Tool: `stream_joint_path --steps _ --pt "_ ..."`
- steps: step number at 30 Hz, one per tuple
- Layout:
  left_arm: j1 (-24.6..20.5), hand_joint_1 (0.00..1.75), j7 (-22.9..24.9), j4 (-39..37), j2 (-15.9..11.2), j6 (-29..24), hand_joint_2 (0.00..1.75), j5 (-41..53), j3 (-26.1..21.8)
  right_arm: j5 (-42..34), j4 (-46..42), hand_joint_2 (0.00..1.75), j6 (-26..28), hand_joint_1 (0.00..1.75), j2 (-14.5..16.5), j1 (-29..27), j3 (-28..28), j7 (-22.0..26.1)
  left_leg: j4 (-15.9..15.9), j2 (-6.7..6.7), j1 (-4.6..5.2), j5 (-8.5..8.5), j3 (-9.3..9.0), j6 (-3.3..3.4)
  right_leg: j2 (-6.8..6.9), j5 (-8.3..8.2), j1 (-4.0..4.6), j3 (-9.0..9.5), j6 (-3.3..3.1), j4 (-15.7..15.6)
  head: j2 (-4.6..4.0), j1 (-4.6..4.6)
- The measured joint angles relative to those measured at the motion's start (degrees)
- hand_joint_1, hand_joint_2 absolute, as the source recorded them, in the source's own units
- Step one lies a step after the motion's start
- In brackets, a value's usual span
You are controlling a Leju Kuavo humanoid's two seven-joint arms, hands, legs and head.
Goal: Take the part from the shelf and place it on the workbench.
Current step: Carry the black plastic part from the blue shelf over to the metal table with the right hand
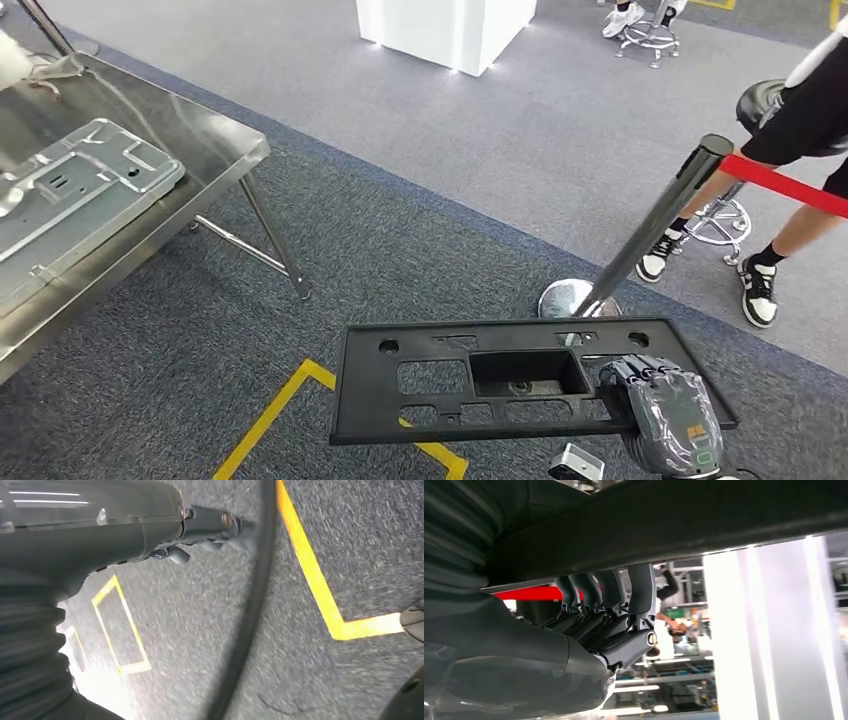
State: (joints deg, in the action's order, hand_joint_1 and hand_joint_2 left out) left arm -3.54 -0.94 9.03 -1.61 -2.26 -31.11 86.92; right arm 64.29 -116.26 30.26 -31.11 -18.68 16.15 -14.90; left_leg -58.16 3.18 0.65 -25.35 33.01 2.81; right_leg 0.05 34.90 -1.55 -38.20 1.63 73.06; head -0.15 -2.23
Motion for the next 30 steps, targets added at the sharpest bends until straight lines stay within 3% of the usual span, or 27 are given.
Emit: stream_joint_path --steps 1,3,5,7,8,10,12,14,15,16,18,20,22,23,25,27,29,30 --pt "-0.02 0.0 -0.07 0.0 -0.01 0.11 1.75 0.04 0.04 -0.45 0.45 1.75 -0.15 1.59 0.09 0.65 0.03 0.38 -0.33 0.83 -0.14 -0.19 -0.02 -0.24 -0.26 -2.23 -0.23 0.94 0.2 -2.66 0.0 0.0" --pt "-0.17 0.0 -0.21 0.0 -0.18 0.45 1.75 0.16 0.17 -1.42 2.08 1.75 -0.63 1.59 0.81 2.77 0.15 1.66 -1.43 2.29 -0.38 -0.76 0.33 -1.01 -2.4 -5.66 -0.75 3.6 0.53 -9.16 0.0 0.0" --pt "-0.5 0.0 -0.02 0.0 -0.5 0.91 1.75 0.45 0.37 -2.1 4.53 1.75 -1.52 1.59 2.26 5.41 0.29 3.13 -2.15 3.43 -0.44 -1.06 1.07 -1.77 -3.66 -6.29 -0.77 4.57 0.26 -11.82 0.0 0.0" --pt "-0.71 0.0 0.55 0.0 -0.66 1.2 1.75 0.87 0.61 -2.41 7.04 1.75 -2.43 1.59 3.83 7.97 0.38 4.28 -2.2 4.38 -0.6 -0.97 1.58 -2.28 -2.48 -6.33 -0.55 4.46 -0.55 -11.89 0.0 0.0" --pt "-0.75 0.0 0.87 0.0 -0.68 1.21 1.75 0.99 0.73 -2.47 8.07 1.75 -2.73 1.59 4.51 9.1 0.41 4.7 -2.56 3.91 -0.66 -1.15 1.79 -2.49 -1.87 -6.36 -0.52 4.53 -0.95 -11.96 0.0 -0.01" --pt "-0.9 0.0 1.3 0.0 -0.69 1.08 1.75 1.02 0.89 -2.52 9.48 1.75 -3.13 1.59 5.62 10.71 0.48 5.34 -5.77 1.13 -0.66 -2.94 3.18 -2.89 -0.47 -6.35 -0.45 4.73 -1.65 -12.12 0.0 -0.01" --pt "-1.14 0.0 1.5 0.0 -0.66 0.88 1.75 0.85 0.93 -2.52 10.53 1.75 -3.4 1.59 6.49 11.55 0.54 5.78 -12.74 -1.77 -0.72 -6.27 6.68 -3.17 1.09 -6.14 -0.02 4.86 -2.09 -12.13 0.0 -0.01" --pt "-1.19 0.0 1.53 0.0 -0.62 0.73 1.75 0.73 0.95 -2.49 11.46 1.75 -3.57 1.59 7.11 12.13 0.62 6.04 -17.86 -2.57 -0.8 -7.77 9.54 -3.11 2.76 -5.87 0.38 4.99 -2.32 -12.13 0.0 -0.01" --pt "-1.15 0.0 1.55 0.0 -0.6 0.68 1.75 0.7 0.95 -2.46 11.85 1.75 -3.62 1.59 7.35 12.41 0.66 6.16 -17.56 -2.73 -0.75 -6.93 9.51 -2.9 3.55 -5.7 0.55 5.13 -2.37 -12.13 0.0 -0.01" --pt "-1.08 0.0 1.57 0.0 -0.6 0.65 1.75 0.67 0.95 -2.43 12.15 1.75 -3.68 1.59 7.55 12.69 0.68 6.29 -15.06 -3.04 -0.62 -5.13 8.32 -2.57 4.31 -5.49 0.69 5.39 -2.39 -12.13 0.0 -0.01" --pt "-1.01 0.0 1.52 0.0 -0.62 0.58 1.75 0.34 0.96 -2.39 12.59 1.75 -3.84 1.59 7.88 13.23 0.72 6.69 -7.43 -5.2 0.13 -1.65 4.53 -1.57 5.77 -5.01 0.93 6.07 -2.3 -12.18 0.0 -0.01" --pt "-1.01 0.0 1.33 0.0 -0.62 0.4 1.75 -0.37 0.93 -2.43 12.88 1.75 -4.05 1.59 8.09 13.65 0.8 7.25 -3.06 -6.97 1.03 -0.68 2.48 -0.76 7.06 -4.68 0.99 6.54 -1.95 -12.41 0.0 -0.01" --pt "-0.75 0.0 1.19 0.0 -0.61 0.1 1.75 -1.01 0.88 -2.46 13.02 1.75 -4.16 1.59 8.16 13.85 1.03 7.79 -2.2 -6.2 1.42 -0.77 2.24 -0.29 8.33 -4.55 0.92 7.08 -1.41 -12.93 0.0 -0.02" --pt "-0.49 0.0 1.15 0.01 -0.52 -0.04 1.75 -1.17 0.85 -2.45 12.97 1.75 -4.14 1.59 8.14 13.77 1.16 7.94 -1.5 -5.45 1.27 -0.49 1.75 -0.14 8.28 -4.4 0.83 7.48 -1.12 -13.01 0.0 -0.01" --pt "-0.2 0.0 1.07 0.02 -0.31 -0.18 1.75 -1.32 0.79 -2.42 12.57 1.75 -3.93 1.59 7.97 13.15 1.33 8.07 0.1 -4.04 0.78 0.16 0.46 0.25 5.28 -3.16 0.69 7.18 -0.63 -11.24 0.0 0.0" --pt "-0.2 0.0 1.02 0.02 -0.1 -0.24 1.75 -1.36 0.77 -2.46 11.99 1.75 -3.65 1.59 7.62 12.14 1.38 8.14 0.72 -2.68 0.45 0.39 -0.16 0.63 1.32 -0.36 0.52 4.09 -0.39 -5.38 0.0 0.0" --pt "-0.2 0.0 1.0 0.02 0.09 -0.32 1.75 -1.4 0.76 -2.7 11.69 1.75 -3.5 1.59 7.26 11.32 1.4 8.23 0.55 -1.03 0.41 0.2 -0.21 0.75 0.21 1.11 0.33 0.49 -0.12 0.07 0.0 0.0" --pt "-0.18 0.0 0.98 0.02 0.19 -0.35 1.75 -1.43 0.75 -2.87 11.65 1.75 -3.48 1.59 7.09 11.09 1.41 8.31 0.33 -0.12 0.35 0.03 -0.26 0.65 0.1 0.26 0.19 -0.24 0.07 0.41 0.0 0.0"
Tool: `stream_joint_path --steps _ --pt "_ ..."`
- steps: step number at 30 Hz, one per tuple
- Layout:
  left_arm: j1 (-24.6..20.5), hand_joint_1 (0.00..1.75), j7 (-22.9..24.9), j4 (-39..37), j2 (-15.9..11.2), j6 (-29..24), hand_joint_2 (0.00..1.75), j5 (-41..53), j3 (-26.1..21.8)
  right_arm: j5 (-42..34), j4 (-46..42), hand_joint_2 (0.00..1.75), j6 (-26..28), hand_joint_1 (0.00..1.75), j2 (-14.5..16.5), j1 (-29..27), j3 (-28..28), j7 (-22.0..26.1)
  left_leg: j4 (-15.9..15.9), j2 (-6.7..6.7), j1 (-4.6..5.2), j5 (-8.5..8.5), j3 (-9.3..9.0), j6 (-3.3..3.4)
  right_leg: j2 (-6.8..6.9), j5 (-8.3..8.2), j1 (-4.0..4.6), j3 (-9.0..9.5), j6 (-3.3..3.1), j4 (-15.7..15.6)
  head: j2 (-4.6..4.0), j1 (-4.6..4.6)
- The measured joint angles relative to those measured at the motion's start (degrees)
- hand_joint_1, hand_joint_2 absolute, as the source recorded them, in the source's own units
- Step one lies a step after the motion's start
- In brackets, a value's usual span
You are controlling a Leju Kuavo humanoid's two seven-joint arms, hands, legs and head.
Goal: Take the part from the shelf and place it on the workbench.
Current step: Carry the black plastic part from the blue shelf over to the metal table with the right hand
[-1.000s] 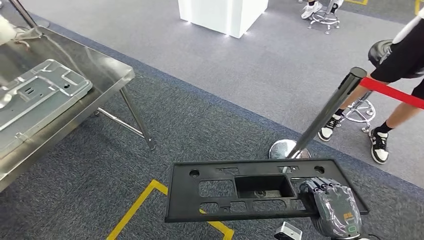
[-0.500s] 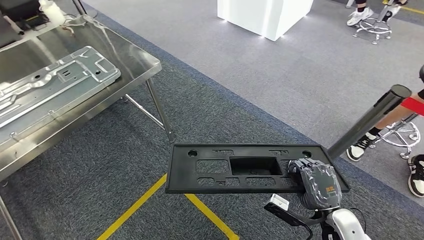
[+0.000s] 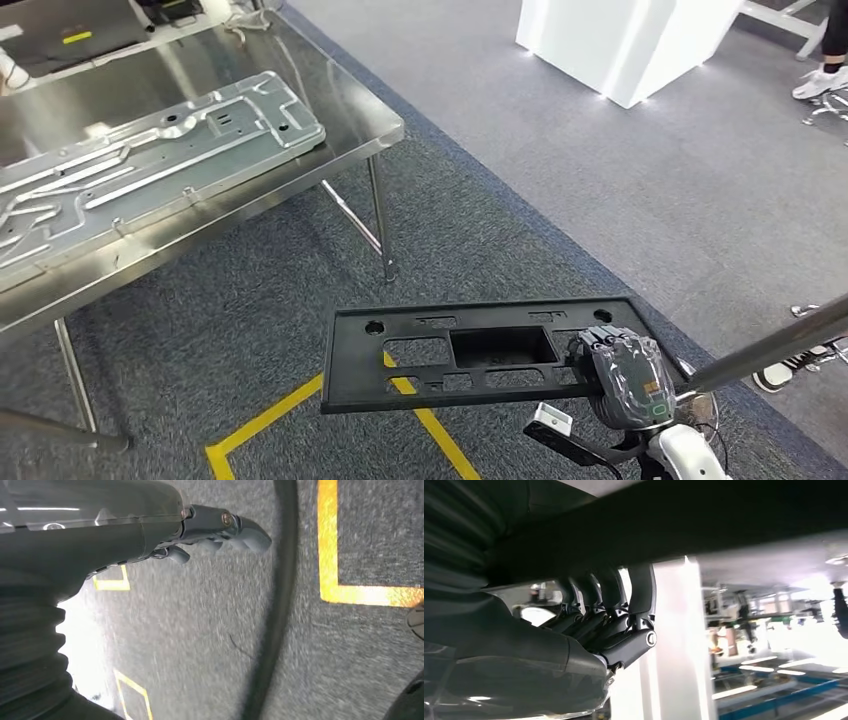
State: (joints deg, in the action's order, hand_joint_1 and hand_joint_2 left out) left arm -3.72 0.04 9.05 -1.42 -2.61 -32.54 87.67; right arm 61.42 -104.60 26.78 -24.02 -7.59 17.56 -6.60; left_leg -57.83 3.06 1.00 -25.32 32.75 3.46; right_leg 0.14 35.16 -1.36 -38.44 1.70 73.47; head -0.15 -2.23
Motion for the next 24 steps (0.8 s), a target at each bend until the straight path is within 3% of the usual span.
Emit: stream_joint_path --steps 2,4,6,8,10,12,14,15,16,17,19,21,23,24 --pt "0.05 0.0 0.0 0.0 0.18 -0.04 1.75 -0.07 -0.01 -0.41 -0.02 1.75 0.03 1.59 -0.28 -0.07 0.01 0.28 -0.82 1.74 -0.26 -0.6 -0.13 -0.48 -0.75 -4.36 -0.41 1.52 0.42 -5.06 0.0 0.0" --pt "-0.01 0.0 0.08 -0.01 0.3 -0.14 1.75 -0.14 -0.01 -0.85 -0.02 1.75 0.08 1.59 -0.45 0.16 0.09 0.54 -1.98 3.26 -0.42 -1.38 0.28 -1.21 -3.35 -6.95 -0.84 3.83 0.61 -10.76 0.0 -0.02" --pt "-0.06 0.0 0.17 -0.02 0.34 -0.26 1.75 -0.24 -0.01 -1.09 -0.05 1.75 0.14 1.59 -0.52 0.36 0.2 0.62 -2.61 4.54 -0.54 -1.7 0.96 -1.91 -4.63 -6.73 -0.79 4.46 0.19 -12.33 0.0 -0.03" --pt "0.13 0.0 0.22 -0.01 0.37 -0.36 1.75 -0.33 -0.01 -1.15 -0.12 1.75 0.17 1.59 -0.56 0.58 0.27 0.64 -2.7 5.1 -0.75 -1.73 1.27 -2.48 -3.31 -6.72 -0.65 4.65 -0.63 -12.6 0.0 -0.02" --pt "0.23 0.0 0.24 0.0 0.46 -0.4 1.75 -0.36 -0.03 -1.17 -0.15 1.75 0.18 1.59 -0.57 0.85 0.33 0.67 -4.7 2.07 -0.7 -2.86 2.21 -3.11 -1.82 -6.67 -0.64 5.19 -1.39 -13.02 0.0 -0.04" --pt "0.04 0.0 0.27 0.0 0.53 -0.42 1.75 -0.39 -0.04 -1.25 -0.15 1.75 0.19 1.59 -0.6 0.95 0.37 0.71 -10.39 -1.68 -0.8 -5.58 5.1 -3.66 -0.17 -6.42 -0.4 5.69 -1.89 -13.27 0.0 -0.05" --pt "-0.11 0.0 0.28 0.0 0.56 -0.43 1.75 -0.44 -0.04 -1.46 -0.14 1.75 0.19 1.59 -0.61 1.01 0.46 0.83 -16.42 -2.54 -1.13 -7.56 8.62 -3.91 1.56 -6.06 -0.15 5.98 -2.14 -13.27 0.0 -0.04" --pt "-0.09 0.0 0.28 0.0 0.57 -0.43 1.75 -0.47 -0.05 -1.62 -0.13 1.75 0.21 1.59 -0.61 1.06 0.52 0.93 -17.31 -2.64 -1.21 -7.19 9.36 -3.92 2.41 -5.84 -0.06 6.17 -2.17 -13.26 0.0 -0.04" --pt "-0.05 0.0 0.28 0.0 0.58 -0.44 1.75 -0.49 -0.05 -1.8 -0.12 1.75 0.23 1.59 -0.61 1.16 0.58 1.04 -16.07 -2.78 -1.24 -5.76 9.0 -3.82 3.22 -5.6 0.01 6.45 -2.15 -13.26 0.0 -0.04" --pt "0.0 0.0 0.28 0.0 0.59 -0.45 1.75 -0.5 -0.05 -2.0 -0.12 1.75 0.27 1.59 -0.61 1.3 0.62 1.14 -12.85 -3.27 -1.17 -3.56 7.57 -3.57 3.97 -5.33 0.08 6.81 -2.09 -13.27 0.0 -0.04" --pt "0.03 0.0 0.28 0.0 0.58 -0.48 1.75 -0.5 -0.05 -2.28 -0.09 1.75 0.43 1.59 -0.61 1.68 0.64 1.22 -5.83 -5.83 -0.56 -0.58 4.16 -2.79 5.3 -4.8 0.27 7.51 -1.8 -13.39 0.0 -0.04" --pt "-0.07 0.0 0.28 0.0 0.58 -0.5 1.75 -0.47 -0.05 -2.48 -0.01 1.75 0.61 1.59 -0.6 1.97 0.67 1.28 -3.05 -7.31 0.17 -0.31 2.88 -2.04 6.48 -4.49 0.47 8.0 -1.26 -13.68 0.0 -0.04" --pt "-0.01 0.0 0.28 0.0 0.58 -0.5 1.75 -0.44 -0.05 -2.59 0.05 1.75 0.69 1.59 -0.59 2.25 0.72 1.35 -2.36 -6.0 0.16 -0.23 2.63 -1.44 7.69 -4.23 0.59 8.76 -0.6 -14.19 0.0 -0.05" --pt "0.06 0.0 0.28 0.0 0.58 -0.51 1.75 -0.43 -0.05 -2.61 0.09 1.75 0.7 1.59 -0.58 2.42 0.74 1.38 -1.73 -5.26 0.0 -0.08 2.14 -1.19 7.27 -3.95 0.53 9.2 -0.31 -14.16 0.0 -0.04"
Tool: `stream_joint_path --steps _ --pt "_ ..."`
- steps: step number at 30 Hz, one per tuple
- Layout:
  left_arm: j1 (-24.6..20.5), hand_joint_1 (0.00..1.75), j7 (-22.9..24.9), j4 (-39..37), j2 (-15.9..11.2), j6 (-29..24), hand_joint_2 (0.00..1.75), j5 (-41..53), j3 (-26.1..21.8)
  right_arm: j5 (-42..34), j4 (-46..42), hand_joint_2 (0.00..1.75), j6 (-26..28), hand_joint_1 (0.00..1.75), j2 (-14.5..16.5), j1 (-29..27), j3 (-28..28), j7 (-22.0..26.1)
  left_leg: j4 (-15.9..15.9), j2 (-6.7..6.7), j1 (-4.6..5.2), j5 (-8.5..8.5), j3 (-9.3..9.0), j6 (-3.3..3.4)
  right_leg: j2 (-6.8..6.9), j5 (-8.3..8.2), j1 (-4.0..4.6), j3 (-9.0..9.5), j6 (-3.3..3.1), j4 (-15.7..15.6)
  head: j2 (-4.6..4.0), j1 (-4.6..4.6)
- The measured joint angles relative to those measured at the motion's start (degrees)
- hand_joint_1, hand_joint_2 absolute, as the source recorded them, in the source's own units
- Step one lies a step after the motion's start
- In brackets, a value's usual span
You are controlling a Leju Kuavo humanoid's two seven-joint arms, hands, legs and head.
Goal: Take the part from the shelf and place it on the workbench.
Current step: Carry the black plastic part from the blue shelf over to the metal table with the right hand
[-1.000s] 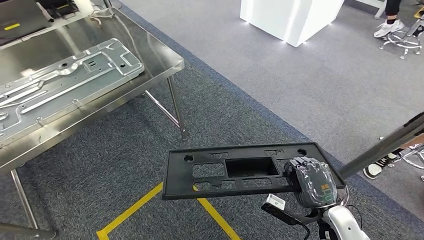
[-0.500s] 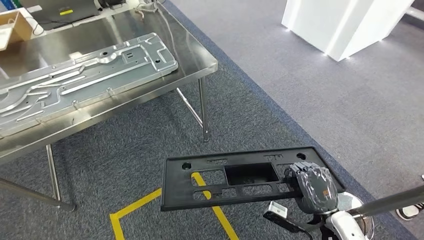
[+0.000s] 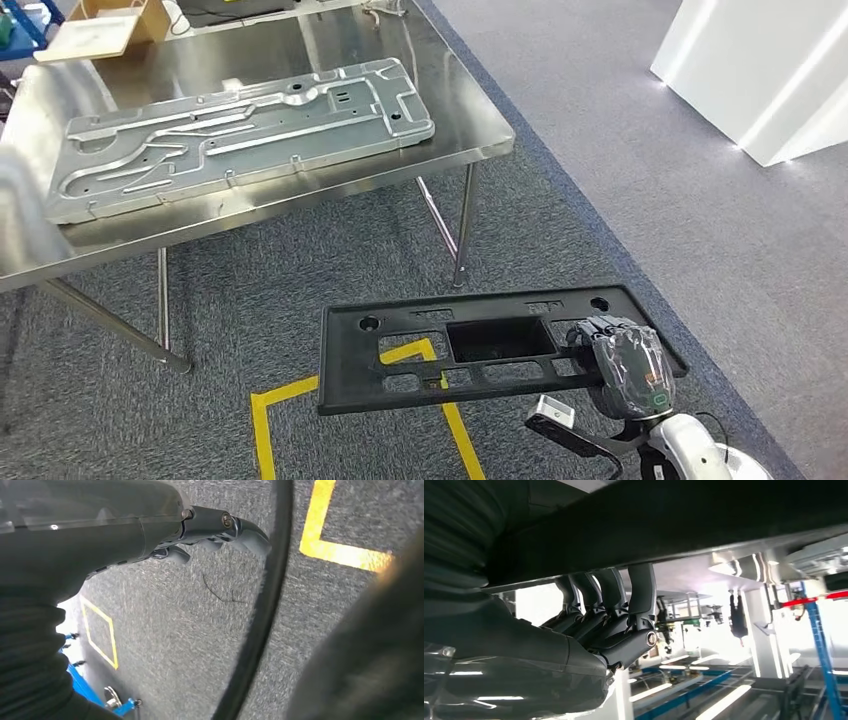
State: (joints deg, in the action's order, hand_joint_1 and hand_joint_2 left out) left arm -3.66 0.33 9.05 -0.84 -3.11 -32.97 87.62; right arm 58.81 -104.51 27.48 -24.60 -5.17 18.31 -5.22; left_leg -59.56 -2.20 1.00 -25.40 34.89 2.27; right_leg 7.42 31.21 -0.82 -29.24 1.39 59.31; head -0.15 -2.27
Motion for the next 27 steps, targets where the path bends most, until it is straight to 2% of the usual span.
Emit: stream_joint_path --steps 2,3,4,5,6,7,8,9,10,11,12,13,14,15,16,17,18,19,20,21,22,23,25,26,27 --pt "-0.12 0.0 0.0 0.0 0.01 -0.01 1.75 0.02 0.0 -0.06 0.07 1.75 0.18 1.59 -0.02 0.25 -0.02 0.04 1.25 1.31 -0.44 0.48 -1.13 0.61 -3.16 1.75 -0.19 -0.8 0.38 2.85 0.0 0.02" --pt "-0.23 0.0 0.01 0.0 0.01 0.01 1.75 0.03 0.0 -0.11 0.15 1.75 0.28 1.59 -0.03 0.27 -0.02 0.05 1.46 1.96 -0.44 0.57 -1.34 0.77 -5.22 3.11 -0.34 -2.45 0.44 6.07 0.0 0.03" --pt "-0.36 0.0 0.01 0.0 0.01 0.02 1.75 0.05 0.0 -0.16 0.26 1.75 0.38 1.59 -0.04 0.21 -0.02 0.04 1.5 2.67 -0.48 0.62 -1.4 0.95 -6.45 4.43 -0.41 -4.72 0.5 9.81 0.0 0.03" --pt "-0.44 0.0 0.01 0.0 0.01 0.04 1.75 0.1 0.0 -0.2 0.43 1.75 0.4 1.59 -0.05 0.13 -0.02 0.03 1.46 3.5 -0.48 0.6 -1.42 0.99 -6.97 5.1 -0.44 -6.88 0.61 12.91 0.0 0.03" --pt "-0.46 0.0 0.01 0.0 0.0 0.06 1.75 0.18 0.0 -0.21 0.61 1.75 0.41 1.59 -0.04 0.08 -0.01 0.02 1.38 4.38 -0.48 0.51 -1.49 0.99 -7.16 4.77 -0.48 -8.43 0.74 14.56 0.0 0.03" --pt "-0.45 0.0 -0.02 0.0 0.0 0.07 1.75 0.29 0.0 -0.21 0.77 1.75 0.43 1.59 -0.04 0.06 -0.01 0.03 1.26 5.24 -0.5 0.37 -1.59 0.94 -7.25 3.29 -0.55 -8.99 0.86 14.11 0.0 0.03" --pt "-0.42 0.0 -0.05 0.0 0.01 0.08 1.75 0.41 0.0 -0.22 0.87 1.75 0.45 1.59 -0.03 0.06 -0.01 0.05 1.07 6.08 -0.53 0.18 -1.74 0.81 -7.53 0.98 -0.66 -8.56 0.97 11.74 0.0 0.03" --pt "-0.4 0.0 -0.09 0.0 0.02 0.08 1.75 0.51 0.01 -0.24 0.92 1.75 0.47 1.59 -0.03 0.07 -0.01 0.07 0.8 6.86 -0.59 -0.08 -1.76 0.61 -8.64 -1.48 -0.89 -7.54 1.06 8.19 0.0 0.04" --pt "-0.43 0.0 -0.14 0.0 0.02 0.08 1.75 0.61 0.02 -0.27 0.95 1.75 0.52 1.59 -0.03 0.07 -0.01 0.08 0.31 7.62 -0.52 -0.38 -1.61 0.32 -10.12 -3.15 -1.14 -6.43 1.08 4.75 0.0 0.03" --pt "-0.5 0.0 -0.2 0.0 0.02 0.09 1.75 0.68 0.04 -0.31 0.98 1.75 0.6 1.59 -0.03 0.02 -0.02 0.07 -0.05 8.37 -0.53 -0.6 -1.34 0.01 -11.37 -4.06 -1.3 -5.65 1.01 2.33 0.0 0.03" --pt "-0.54 0.0 -0.26 0.0 0.02 0.1 1.75 0.78 0.07 -0.34 1.01 1.75 0.68 1.59 -0.03 -0.07 -0.03 0.04 -0.31 9.03 -0.54 -0.76 -0.97 -0.32 -12.27 -4.17 -1.34 -5.27 0.84 1.03 0.0 0.02" --pt "-0.53 0.0 -0.35 0.0 0.01 0.13 1.75 0.89 0.11 -0.34 1.03 1.75 0.76 1.59 -0.04 -0.18 -0.05 0.04 -0.41 9.71 -0.57 -0.81 -0.66 -0.66 -12.17 -3.87 -1.23 -5.16 0.56 0.79 0.0 0.02" --pt "-0.44 0.0 -0.46 0.0 0.0 0.18 1.75 0.99 0.15 -0.33 1.04 1.75 0.81 1.59 -0.04 -0.28 -0.07 0.04 -0.29 10.33 -0.71 -0.81 -0.49 -0.98 -11.48 -3.83 -1.26 -5.08 0.17 0.75 0.0 0.02" --pt "-0.31 0.0 -0.58 0.0 -0.03 0.22 1.75 1.07 0.2 -0.32 1.04 1.75 0.85 1.59 -0.04 -0.33 -0.08 0.07 -0.51 10.06 -0.73 -0.96 -0.42 -1.29 -10.77 -3.8 -1.31 -4.86 -0.24 0.54 0.0 0.02" --pt "-0.25 0.0 -0.71 0.0 -0.06 0.31 1.75 1.11 0.24 -0.31 1.03 1.75 0.93 1.59 -0.03 -0.39 -0.09 0.09 -1.38 8.91 -0.71 -1.53 -0.09 -1.62 -10.02 -3.78 -1.4 -4.58 -0.67 0.33 0.0 0.02" --pt "-0.28 0.0 -0.8 0.0 -0.08 0.39 1.75 1.15 0.28 -0.31 1.02 1.75 1.04 1.59 -0.02 -0.49 -0.1 0.09 -3.31 7.2 -0.72 -2.65 0.72 -1.95 -9.19 -3.74 -1.49 -4.29 -1.06 0.13 0.0 0.01" --pt "-0.37 0.0 -0.89 0.0 -0.09 0.45 1.75 1.17 0.33 -0.32 1.01 1.75 1.17 1.59 -0.02 -0.62 -0.14 0.09 -6.26 5.2 -0.8 -4.2 2.09 -2.25 -8.36 -3.61 -1.38 -4.04 -1.31 0.06 0.0 0.01" --pt "-0.5 0.0 -0.97 0.0 -0.08 0.54 1.75 1.22 0.38 -0.32 1.01 1.75 1.28 1.59 -0.01 -0.81 -0.17 0.08 -9.86 3.82 -0.95 -5.93 3.96 -2.55 -7.56 -3.44 -1.28 -3.86 -1.48 0.05 0.0 0.0" --pt "-0.61 0.0 -1.08 0.0 -0.08 0.58 1.75 1.26 0.46 -0.32 1.01 1.75 1.35 1.59 -0.01 -1.0 -0.19 0.08 -13.25 3.17 -1.19 -7.24 5.78 -2.79 -6.86 -3.26 -1.2 -3.72 -1.51 0.07 0.0 0.0" --pt "-0.63 0.0 -1.22 0.0 -0.08 0.63 1.75 1.29 0.57 -0.31 1.02 1.75 1.4 1.59 -0.01 -1.15 -0.21 0.08 -15.29 2.84 -1.4 -7.65 6.96 -2.98 -6.24 -3.09 -1.16 -3.57 -1.45 0.08 0.0 0.0" --pt "-0.59 0.0 -1.38 0.0 -0.08 0.68 1.75 1.32 0.68 -0.26 1.02 1.75 1.43 1.59 -0.01 -1.3 -0.24 0.01 -15.26 2.67 -1.56 -6.93 7.1 -3.1 -5.75 -2.9 -1.15 -3.38 -1.34 0.09 0.0 -0.01" --pt "-0.51 0.0 -1.51 0.0 -0.09 0.69 1.75 1.32 0.79 -0.2 0.98 1.75 1.45 1.59 -0.01 -1.48 -0.31 -0.1 -13.07 2.53 -1.67 -5.25 6.08 -3.11 -5.37 -2.71 -1.16 -3.12 -1.18 0.09 0.0 -0.01" --pt "-0.34 0.0 -1.68 0.0 -0.13 0.66 1.75 1.31 0.91 -0.02 0.72 1.75 1.46 1.59 -0.01 -1.83 -0.6 -0.53 -5.38 2.16 -1.64 -1.52 2.18 -2.81 -4.73 -2.3 -1.11 -2.56 -0.8 0.08 0.0 0.0" --pt "-0.3 0.0 -1.73 0.0 -0.16 0.63 1.75 1.3 0.95 0.08 0.55 1.75 1.47 1.59 -0.01 -1.96 -0.77 -0.73 -2.52 2.0 -1.5 -0.55 0.71 -2.53 -4.56 -2.15 -1.05 -2.38 -0.55 0.06 0.0 0.0" --pt "-0.29 0.0 -1.78 0.0 -0.17 0.61 1.75 1.31 0.98 0.16 0.38 1.75 1.48 1.59 -0.02 -2.05 -0.93 -0.9 -0.95 1.87 -1.33 -0.27 -0.07 -2.25 -4.46 -2.05 -0.98 -2.28 -0.25 0.01 0.0 0.01"
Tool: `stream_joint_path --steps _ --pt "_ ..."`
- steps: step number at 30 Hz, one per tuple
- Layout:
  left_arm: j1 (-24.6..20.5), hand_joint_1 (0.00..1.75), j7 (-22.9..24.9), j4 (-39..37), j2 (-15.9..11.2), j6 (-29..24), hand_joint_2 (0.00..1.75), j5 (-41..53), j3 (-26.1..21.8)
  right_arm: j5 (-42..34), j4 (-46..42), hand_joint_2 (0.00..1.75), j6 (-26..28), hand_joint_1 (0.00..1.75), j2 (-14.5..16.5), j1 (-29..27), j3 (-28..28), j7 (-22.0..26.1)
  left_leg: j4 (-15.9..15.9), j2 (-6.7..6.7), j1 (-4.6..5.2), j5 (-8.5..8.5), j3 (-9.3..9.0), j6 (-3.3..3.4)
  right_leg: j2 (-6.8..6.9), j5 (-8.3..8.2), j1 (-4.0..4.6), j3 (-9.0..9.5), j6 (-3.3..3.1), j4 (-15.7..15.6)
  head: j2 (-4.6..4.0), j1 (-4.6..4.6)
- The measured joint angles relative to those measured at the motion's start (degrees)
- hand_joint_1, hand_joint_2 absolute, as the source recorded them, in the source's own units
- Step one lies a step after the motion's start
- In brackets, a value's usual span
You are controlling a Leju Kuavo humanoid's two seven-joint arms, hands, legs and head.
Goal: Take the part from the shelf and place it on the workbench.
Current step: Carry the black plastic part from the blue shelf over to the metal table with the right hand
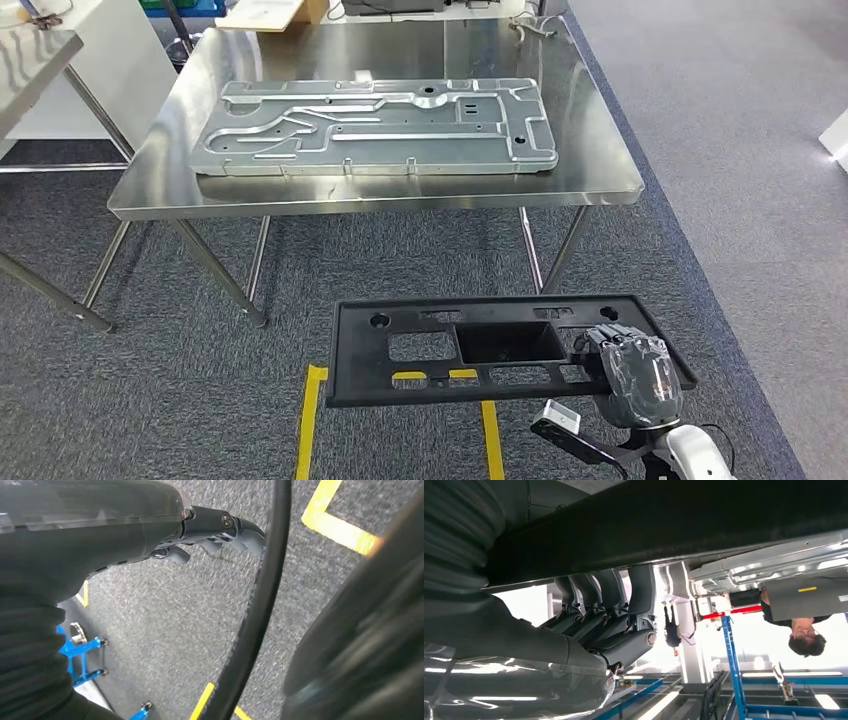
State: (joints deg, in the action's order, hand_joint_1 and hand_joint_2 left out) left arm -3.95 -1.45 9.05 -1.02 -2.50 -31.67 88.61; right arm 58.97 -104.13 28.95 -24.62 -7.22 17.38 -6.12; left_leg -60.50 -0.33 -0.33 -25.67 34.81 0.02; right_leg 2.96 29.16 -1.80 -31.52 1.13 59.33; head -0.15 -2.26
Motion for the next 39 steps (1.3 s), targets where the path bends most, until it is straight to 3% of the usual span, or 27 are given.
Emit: stream_joint_path --steps 4,6,8,10,12,39 --pt "-0.02 0.0 -0.04 0.0 0.0 -0.01 1.75 0.13 0.14 0.24 -0.43 1.75 0.01 1.59 -0.03 -0.35 -0.39 -0.28 1.15 0.25 0.21 -0.11 -0.87 1.11 -0.22 0.27 -0.03 0.62 1.23 -0.33 0.0 0.01" --pt "-0.12 0.0 0.05 0.0 0.01 -0.03 1.75 0.25 0.19 0.34 -0.62 1.75 0.05 1.59 -0.14 -0.55 -0.67 -0.4 1.61 0.39 0.23 -0.07 -1.66 1.25 -0.76 0.25 -0.01 1.06 -0.05 -0.66 0.0 0.02" --pt "-0.19 0.0 0.15 0.0 0.0 -0.1 1.75 0.31 0.21 0.42 -0.76 1.75 0.1 1.59 -0.3 -0.73 -0.85 -0.61 1.47 0.49 0.57 -0.4 -1.88 1.31 -0.96 0.0 -0.07 1.58 -0.65 -1.44 0.0 0.02" --pt "-0.19 0.0 0.23 -0.01 -0.01 -0.2 1.75 0.33 0.23 0.55 -0.88 1.75 0.11 1.59 -0.37 -0.94 -0.96 -0.81 1.41 0.55 0.7 -0.59 -1.89 1.56 -0.98 0.01 -0.27 1.91 0.56 -1.78 0.0 0.02" --pt "-0.2 0.0 0.25 -0.01 -0.02 -0.23 1.75 0.37 0.24 0.67 -0.99 1.75 0.12 1.59 -0.39 -1.18 -1.0 -0.93 1.38 0.54 0.71 -0.67 -1.84 1.69 -0.99 0.0 -0.31 2.03 0.94 -2.0 0.0 0.02" --pt "-0.2 0.0 0.25 0.0 -0.01 -0.21 1.75 0.61 0.26 1.93 -2.08 1.75 0.0 1.59 -1.75 -2.18 -1.61 -1.77 1.48 0.52 0.65 -0.78 -2.12 1.83 -0.97 -0.04 -0.16 2.38 1.25 -2.42 0.0 0.01"
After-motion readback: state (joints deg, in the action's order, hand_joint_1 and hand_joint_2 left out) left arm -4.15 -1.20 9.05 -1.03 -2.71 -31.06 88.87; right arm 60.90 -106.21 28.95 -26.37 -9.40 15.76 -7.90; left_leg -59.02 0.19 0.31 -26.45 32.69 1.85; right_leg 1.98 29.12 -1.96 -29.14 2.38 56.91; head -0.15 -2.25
